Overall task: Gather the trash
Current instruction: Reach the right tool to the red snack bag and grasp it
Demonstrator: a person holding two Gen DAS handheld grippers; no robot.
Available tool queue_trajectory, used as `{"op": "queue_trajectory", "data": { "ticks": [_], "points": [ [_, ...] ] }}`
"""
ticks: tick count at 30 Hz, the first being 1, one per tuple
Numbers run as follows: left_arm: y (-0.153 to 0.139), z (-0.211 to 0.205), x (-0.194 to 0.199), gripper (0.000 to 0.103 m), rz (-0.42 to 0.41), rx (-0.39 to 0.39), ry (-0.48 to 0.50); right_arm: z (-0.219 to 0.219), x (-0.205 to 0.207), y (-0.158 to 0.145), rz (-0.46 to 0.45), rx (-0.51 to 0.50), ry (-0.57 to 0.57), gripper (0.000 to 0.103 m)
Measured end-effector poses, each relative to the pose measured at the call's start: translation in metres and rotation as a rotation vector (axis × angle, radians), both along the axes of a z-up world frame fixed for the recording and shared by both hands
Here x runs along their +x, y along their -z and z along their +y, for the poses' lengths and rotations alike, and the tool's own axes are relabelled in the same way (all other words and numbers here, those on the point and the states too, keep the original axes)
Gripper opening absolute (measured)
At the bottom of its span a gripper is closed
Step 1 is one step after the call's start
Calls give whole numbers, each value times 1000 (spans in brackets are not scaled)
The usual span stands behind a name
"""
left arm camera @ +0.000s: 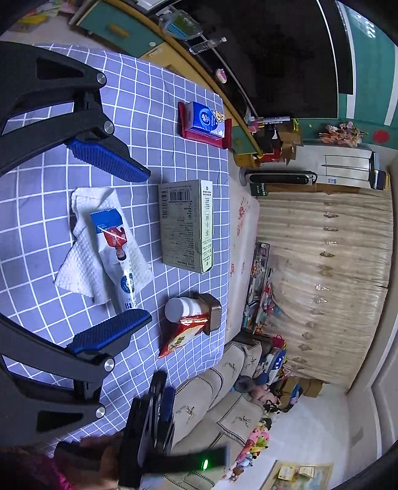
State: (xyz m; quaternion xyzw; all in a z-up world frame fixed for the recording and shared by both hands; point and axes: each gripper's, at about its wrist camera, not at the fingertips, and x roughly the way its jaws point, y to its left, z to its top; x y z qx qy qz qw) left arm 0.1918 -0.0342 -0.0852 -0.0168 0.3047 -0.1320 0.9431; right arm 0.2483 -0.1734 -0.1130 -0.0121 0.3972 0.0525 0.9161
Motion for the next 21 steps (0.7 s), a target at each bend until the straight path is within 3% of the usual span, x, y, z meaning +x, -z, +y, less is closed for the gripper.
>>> {"op": "queue_trajectory", "data": {
  "ticks": [10,21],
  "points": [
    [1,-9,-3,86,-6,-30,27,12,47,31,49,-91,11,50],
    [17,-9,13,86,2,-88,58,23,69,45,61,-149,25,50]
  ]
}}
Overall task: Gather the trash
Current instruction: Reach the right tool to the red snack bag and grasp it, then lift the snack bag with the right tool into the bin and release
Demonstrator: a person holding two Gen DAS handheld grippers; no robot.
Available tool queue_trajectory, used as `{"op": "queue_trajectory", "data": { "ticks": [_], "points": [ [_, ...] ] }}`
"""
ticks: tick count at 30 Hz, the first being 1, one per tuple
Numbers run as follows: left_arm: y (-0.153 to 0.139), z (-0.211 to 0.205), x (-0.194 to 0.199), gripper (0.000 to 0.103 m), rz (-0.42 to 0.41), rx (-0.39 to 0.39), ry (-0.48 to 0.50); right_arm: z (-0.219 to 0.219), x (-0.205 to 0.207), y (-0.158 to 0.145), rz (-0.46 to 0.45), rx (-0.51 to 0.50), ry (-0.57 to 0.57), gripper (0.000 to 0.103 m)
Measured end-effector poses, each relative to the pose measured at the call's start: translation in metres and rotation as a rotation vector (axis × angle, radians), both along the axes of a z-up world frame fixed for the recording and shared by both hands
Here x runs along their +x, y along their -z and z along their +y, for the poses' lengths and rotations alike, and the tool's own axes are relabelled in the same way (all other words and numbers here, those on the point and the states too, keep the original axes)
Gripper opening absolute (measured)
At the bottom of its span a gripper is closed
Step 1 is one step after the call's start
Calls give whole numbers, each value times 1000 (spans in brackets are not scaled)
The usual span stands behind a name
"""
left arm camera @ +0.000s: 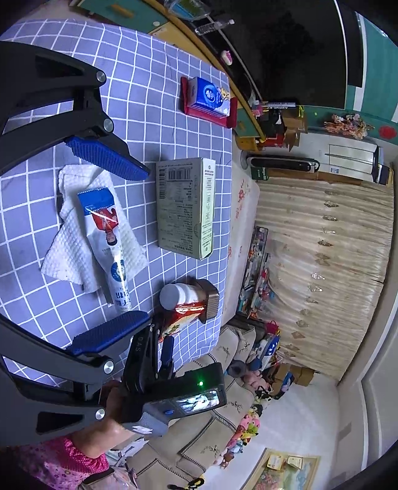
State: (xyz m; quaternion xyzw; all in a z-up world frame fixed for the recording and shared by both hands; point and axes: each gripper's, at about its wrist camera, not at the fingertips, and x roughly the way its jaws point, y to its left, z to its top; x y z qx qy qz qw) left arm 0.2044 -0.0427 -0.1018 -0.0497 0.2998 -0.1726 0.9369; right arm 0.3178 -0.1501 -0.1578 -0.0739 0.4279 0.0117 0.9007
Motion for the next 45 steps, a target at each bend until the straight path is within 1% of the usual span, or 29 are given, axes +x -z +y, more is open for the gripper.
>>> {"op": "queue_trajectory", "data": {
  "ticks": [2,4,5,6,7,10,13,17,25,30,33,38,43,45],
  "points": [
    [2,3,2,86,4,-12,-2,-1,1,1,-1,-4,4,41],
    [4,6,4,86,16,-36,-2,-1,0,1,0,-12,7,29],
    [5,8,4,86,17,-41,-5,-1,0,1,-3,-13,8,26],
    [5,9,4,86,17,-42,-7,-2,-1,0,-8,-14,13,17],
    [5,9,4,86,15,-39,-10,-3,-3,0,-11,-11,13,12],
    [4,10,1,87,3,-28,-18,-6,-10,-7,-32,9,13,5],
    [4,7,-2,88,-12,-10,-16,-9,-22,-14,-49,35,3,3],
    [4,4,-4,88,-13,1,-5,-14,-45,-24,-61,89,-8,3],
    [4,1,-5,88,-10,6,2,-36,-95,-44,-96,195,14,3],
    [5,1,-5,88,-11,12,4,-55,-124,-49,-115,212,50,3],
    [5,1,-5,88,-9,12,4,-76,-141,-54,-132,195,101,3],
    [6,1,-5,88,-7,13,6,-133,-172,-54,-137,159,243,3],
    [7,0,-2,88,-2,18,9,-193,-192,-31,-81,133,406,3],
    [9,-1,-1,88,3,20,10,-215,-196,-16,-44,122,466,4]
  ]
}}
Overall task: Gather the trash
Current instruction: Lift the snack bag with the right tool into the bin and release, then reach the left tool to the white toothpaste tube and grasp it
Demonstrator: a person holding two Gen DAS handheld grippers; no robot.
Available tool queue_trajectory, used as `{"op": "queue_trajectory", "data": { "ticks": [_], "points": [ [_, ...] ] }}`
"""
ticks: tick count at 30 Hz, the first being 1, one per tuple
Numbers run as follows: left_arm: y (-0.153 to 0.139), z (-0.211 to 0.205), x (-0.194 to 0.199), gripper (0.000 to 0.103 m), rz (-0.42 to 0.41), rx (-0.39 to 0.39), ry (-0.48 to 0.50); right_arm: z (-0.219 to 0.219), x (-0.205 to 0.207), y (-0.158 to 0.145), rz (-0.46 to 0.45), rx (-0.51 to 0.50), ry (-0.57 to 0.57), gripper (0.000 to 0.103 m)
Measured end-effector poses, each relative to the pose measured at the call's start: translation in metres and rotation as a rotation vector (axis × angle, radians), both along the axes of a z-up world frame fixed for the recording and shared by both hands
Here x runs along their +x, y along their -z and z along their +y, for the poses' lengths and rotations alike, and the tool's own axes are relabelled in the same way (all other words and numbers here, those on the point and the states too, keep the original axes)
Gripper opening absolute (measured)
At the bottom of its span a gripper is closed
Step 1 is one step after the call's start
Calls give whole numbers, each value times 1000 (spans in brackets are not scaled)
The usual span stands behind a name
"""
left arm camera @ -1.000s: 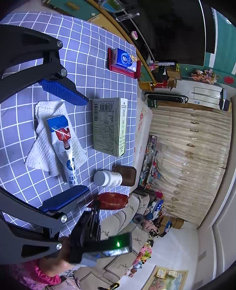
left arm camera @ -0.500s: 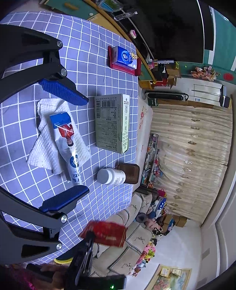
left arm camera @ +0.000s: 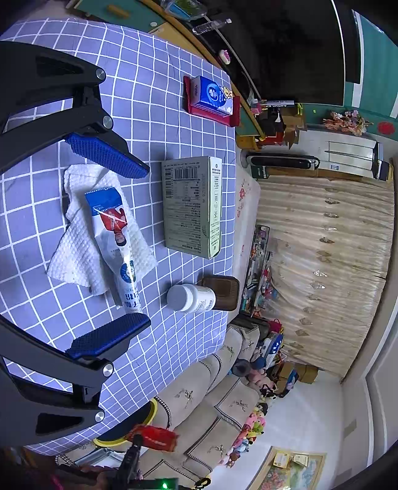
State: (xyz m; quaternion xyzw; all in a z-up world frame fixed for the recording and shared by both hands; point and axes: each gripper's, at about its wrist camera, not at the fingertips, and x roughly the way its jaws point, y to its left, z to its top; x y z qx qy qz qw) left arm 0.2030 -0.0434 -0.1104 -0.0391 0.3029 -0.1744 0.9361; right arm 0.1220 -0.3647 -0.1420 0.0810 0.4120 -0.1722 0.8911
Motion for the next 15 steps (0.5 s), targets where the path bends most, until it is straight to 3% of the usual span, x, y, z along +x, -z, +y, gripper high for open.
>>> {"op": "queue_trajectory", "data": {
  "ticks": [4,6,7,15],
  "points": [
    [3,-1,1,88,8,8,1,-25,0,24,71,-7,74,10],
    [3,-2,1,88,11,10,1,-30,0,28,81,1,101,28],
    [4,-2,2,88,12,10,1,-32,-2,30,79,-2,111,32],
    [6,-5,4,88,23,15,14,-26,-9,21,42,-4,116,37]
  ]
}}
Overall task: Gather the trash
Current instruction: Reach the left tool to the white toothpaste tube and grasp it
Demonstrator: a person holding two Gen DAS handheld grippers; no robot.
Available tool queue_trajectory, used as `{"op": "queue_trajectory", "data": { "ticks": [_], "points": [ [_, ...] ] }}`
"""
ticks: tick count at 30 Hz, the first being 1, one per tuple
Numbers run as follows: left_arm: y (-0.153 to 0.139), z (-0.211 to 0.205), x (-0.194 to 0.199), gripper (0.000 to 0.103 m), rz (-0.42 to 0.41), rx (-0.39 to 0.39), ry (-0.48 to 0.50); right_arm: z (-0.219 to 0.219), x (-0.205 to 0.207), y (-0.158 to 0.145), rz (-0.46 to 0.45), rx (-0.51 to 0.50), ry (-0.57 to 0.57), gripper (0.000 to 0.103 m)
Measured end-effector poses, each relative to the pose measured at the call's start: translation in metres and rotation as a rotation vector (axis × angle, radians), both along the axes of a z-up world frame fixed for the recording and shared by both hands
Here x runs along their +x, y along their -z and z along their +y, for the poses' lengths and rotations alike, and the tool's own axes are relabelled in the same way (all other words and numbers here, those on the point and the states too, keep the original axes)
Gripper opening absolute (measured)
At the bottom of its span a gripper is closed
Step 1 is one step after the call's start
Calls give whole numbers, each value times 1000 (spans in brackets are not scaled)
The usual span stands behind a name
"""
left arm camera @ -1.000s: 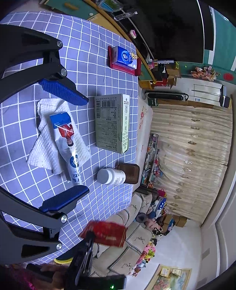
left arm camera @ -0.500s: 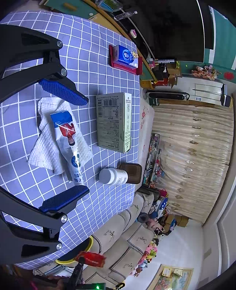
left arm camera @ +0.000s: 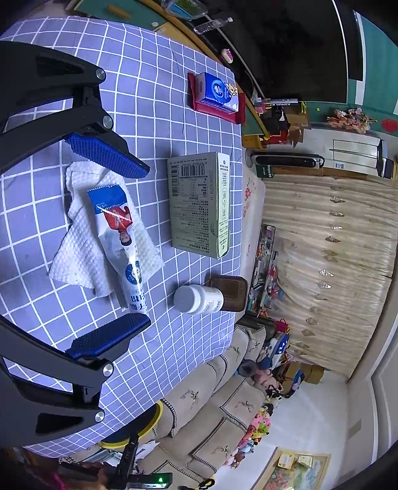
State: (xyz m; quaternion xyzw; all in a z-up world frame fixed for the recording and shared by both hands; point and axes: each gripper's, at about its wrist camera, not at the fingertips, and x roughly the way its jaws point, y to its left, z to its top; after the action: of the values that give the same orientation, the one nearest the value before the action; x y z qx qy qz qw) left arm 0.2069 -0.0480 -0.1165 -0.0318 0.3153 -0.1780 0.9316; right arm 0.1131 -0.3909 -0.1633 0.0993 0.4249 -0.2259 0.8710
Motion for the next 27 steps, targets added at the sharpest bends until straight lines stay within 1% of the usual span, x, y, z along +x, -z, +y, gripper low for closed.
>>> {"op": "queue_trajectory", "data": {
  "ticks": [4,8,13,16,20,21,22,23,24,26,27],
  "points": [
    [4,-7,1,88,12,23,26,5,-1,-7,-20,7,-15,39],
    [9,-13,5,88,43,45,48,11,1,-6,-23,18,-32,39],
    [15,-24,12,87,84,93,61,11,2,-2,-24,39,-44,39],
    [6,-31,12,87,47,149,77,9,2,1,-23,46,-52,39],
    [-1,-43,16,86,24,224,177,7,1,4,-27,59,-53,39],
    [0,-46,17,84,30,242,206,7,1,5,-28,62,-54,39],
    [2,-49,19,78,42,258,250,7,0,5,-28,66,-57,39],
    [3,-52,20,72,48,268,271,7,0,5,-29,68,-57,39],
    [5,-54,21,69,54,280,291,7,-1,6,-29,70,-58,39],
    [8,-56,23,58,70,297,322,7,-1,7,-29,73,-58,39],
    [10,-57,24,56,77,303,329,7,-1,8,-28,76,-58,39]
  ]
}}
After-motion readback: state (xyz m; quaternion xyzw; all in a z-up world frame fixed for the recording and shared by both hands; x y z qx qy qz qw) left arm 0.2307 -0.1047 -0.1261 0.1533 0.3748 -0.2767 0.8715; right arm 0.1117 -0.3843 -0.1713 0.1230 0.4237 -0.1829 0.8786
